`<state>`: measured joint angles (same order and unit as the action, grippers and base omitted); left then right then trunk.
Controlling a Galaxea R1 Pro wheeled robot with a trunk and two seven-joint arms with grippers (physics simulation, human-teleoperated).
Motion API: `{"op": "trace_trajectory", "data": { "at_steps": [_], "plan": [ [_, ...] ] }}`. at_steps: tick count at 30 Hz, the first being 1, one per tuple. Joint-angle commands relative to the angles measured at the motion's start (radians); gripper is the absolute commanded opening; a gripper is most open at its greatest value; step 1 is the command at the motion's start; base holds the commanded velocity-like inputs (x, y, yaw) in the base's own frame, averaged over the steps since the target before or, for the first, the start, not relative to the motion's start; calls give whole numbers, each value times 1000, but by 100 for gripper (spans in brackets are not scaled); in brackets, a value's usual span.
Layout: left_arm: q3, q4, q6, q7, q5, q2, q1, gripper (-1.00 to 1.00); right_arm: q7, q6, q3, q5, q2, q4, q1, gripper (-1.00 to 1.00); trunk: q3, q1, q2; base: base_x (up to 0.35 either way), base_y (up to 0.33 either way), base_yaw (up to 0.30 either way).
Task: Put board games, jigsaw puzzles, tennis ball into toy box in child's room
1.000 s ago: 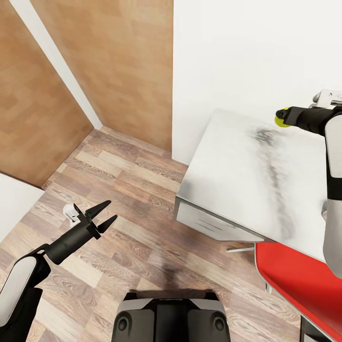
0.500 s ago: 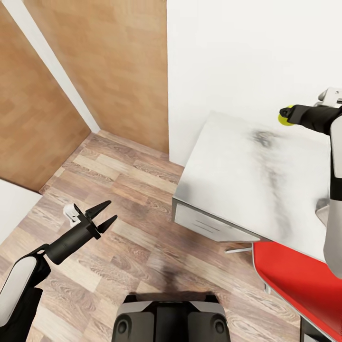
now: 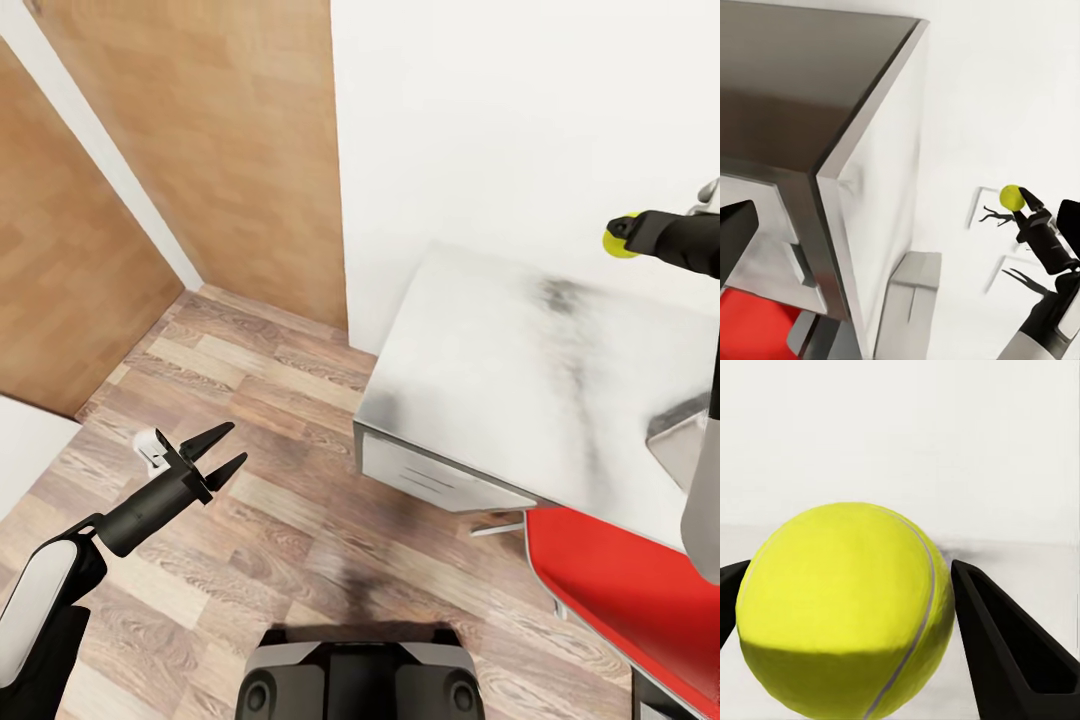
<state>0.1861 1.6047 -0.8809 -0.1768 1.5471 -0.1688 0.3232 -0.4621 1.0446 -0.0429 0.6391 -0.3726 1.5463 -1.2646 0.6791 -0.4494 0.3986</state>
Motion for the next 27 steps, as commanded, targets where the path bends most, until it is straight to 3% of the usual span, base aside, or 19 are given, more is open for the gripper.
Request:
{"op": "trace_trajectory", "data": {
  "at_steps": [1, 23, 27],
  "plan": [
    [1, 0, -4, -5, -5, 0, 0, 100, -10, 3, -1, 13, 0, 1, -1, -100, 0, -1, 1, 0, 0, -108],
    [2, 1, -6, -23, -5, -3, 0, 100, -9, 3, -7, 26, -7, 5, -1, -100, -36, -1, 1, 0, 0, -140],
    [4, 1, -7, -100, -4, -6, -2, 100, -9, 3, -7, 50, -8, 5, -1, -100, -42, -1, 1, 0, 0, -148]
  ]
}}
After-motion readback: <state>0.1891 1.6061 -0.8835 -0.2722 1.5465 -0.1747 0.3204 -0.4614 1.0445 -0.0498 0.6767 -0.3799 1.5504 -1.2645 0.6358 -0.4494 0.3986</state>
